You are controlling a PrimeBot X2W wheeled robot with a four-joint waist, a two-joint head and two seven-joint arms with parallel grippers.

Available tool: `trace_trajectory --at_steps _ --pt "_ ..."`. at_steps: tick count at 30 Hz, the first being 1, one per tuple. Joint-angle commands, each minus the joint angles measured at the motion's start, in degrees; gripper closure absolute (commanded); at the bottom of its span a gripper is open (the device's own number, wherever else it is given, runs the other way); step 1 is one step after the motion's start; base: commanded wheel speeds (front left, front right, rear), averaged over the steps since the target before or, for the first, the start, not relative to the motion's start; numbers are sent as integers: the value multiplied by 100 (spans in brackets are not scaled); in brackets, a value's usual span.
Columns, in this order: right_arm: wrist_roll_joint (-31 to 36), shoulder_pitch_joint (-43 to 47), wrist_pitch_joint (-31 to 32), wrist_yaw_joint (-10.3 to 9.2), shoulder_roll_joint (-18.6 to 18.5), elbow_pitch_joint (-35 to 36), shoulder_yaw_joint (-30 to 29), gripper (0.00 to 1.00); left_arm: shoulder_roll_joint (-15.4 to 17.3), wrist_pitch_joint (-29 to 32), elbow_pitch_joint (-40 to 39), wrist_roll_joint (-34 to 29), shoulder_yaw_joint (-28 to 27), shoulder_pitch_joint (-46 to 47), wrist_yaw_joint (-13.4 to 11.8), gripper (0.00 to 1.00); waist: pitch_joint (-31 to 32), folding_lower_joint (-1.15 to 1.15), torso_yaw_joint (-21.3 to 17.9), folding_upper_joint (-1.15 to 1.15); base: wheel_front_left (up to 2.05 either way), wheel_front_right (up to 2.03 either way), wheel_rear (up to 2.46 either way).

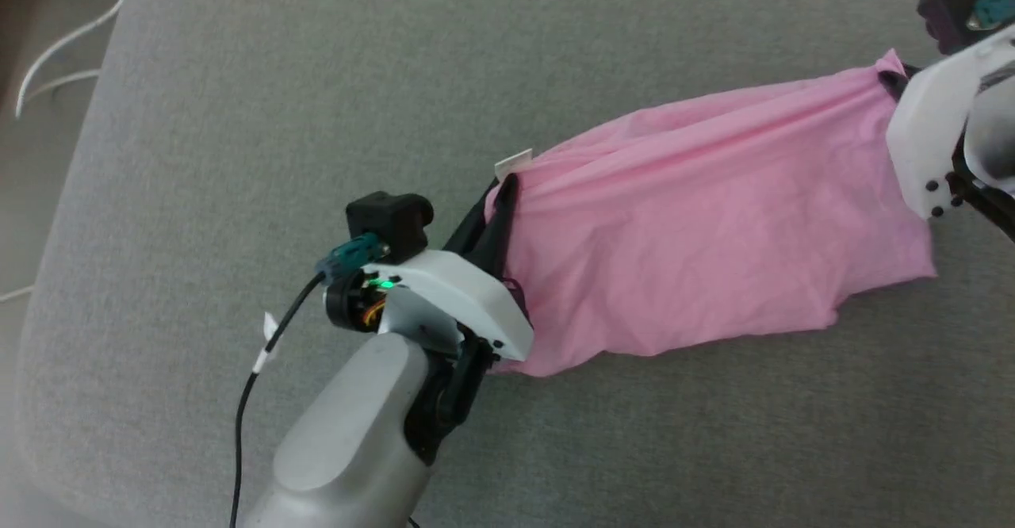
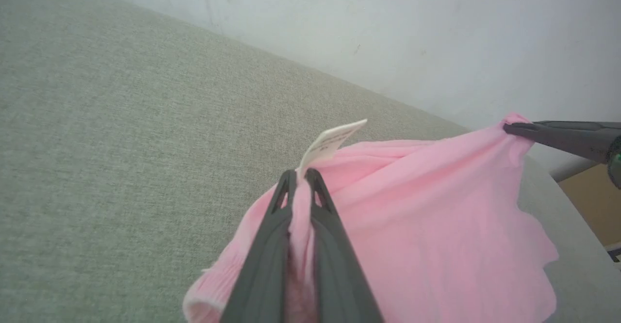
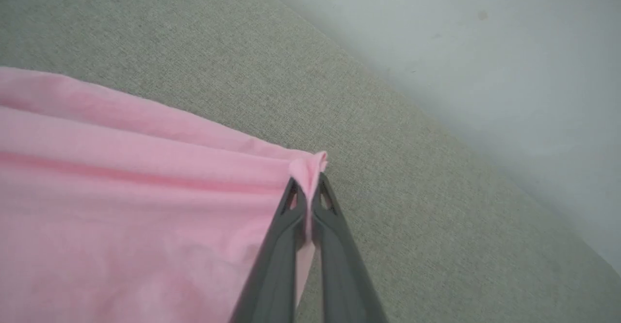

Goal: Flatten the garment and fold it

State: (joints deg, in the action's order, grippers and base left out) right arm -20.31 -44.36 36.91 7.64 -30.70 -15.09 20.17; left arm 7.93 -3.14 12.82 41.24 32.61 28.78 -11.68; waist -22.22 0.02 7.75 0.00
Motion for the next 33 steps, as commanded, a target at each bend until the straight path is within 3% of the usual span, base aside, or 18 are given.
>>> trace_trajectory --at_steps 1,4,5,6,7,8,17,25,29,33 --pt "24 -235 59 -15 -91 -338 172 100 -45 -74 174 -44 35 108 72 100 -492 -2 420 0 0 0 0" --pt "-60 -504 39 -15 -105 -780 387 100 -137 -168 378 -15 85 169 172 100 -555 -2 492 0 0 0 0" --pt "-88 -569 -1 -15 -102 -904 433 100 -163 -187 434 11 103 175 218 95 -560 -2 504 0 0 0 0" --pt "-112 -628 -43 -15 -100 -1011 481 100 -184 -220 479 24 120 187 260 53 -563 -2 512 0 0 0 0" --pt "-149 -675 -116 -15 -91 -1100 521 53 -200 -267 521 29 128 195 288 0 -554 -2 516 0 0 0 0" --pt "-194 -705 -210 -15 -80 -1183 543 0 -216 -324 557 40 132 192 321 0 -527 -2 513 0 0 0 0" --pt "-588 -491 -1342 -15 31 -1475 442 0 -61 -1002 367 -167 -10 -112 340 0 119 -2 362 0 0 0 0" --pt "-801 850 -2348 -15 172 -871 -462 0 454 -951 -331 -498 265 -1154 236 0 974 -2 199 0 0 0 0" --pt "-641 1754 -2572 -15 541 -250 -1237 0 563 -775 -444 -499 459 -1529 202 0 1165 -2 84 0 0 0 0" --pt "-307 2539 -2746 -15 1186 402 -2067 0 542 -762 -226 -582 575 -1595 143 0 1217 -2 -56 0 0 0 0"
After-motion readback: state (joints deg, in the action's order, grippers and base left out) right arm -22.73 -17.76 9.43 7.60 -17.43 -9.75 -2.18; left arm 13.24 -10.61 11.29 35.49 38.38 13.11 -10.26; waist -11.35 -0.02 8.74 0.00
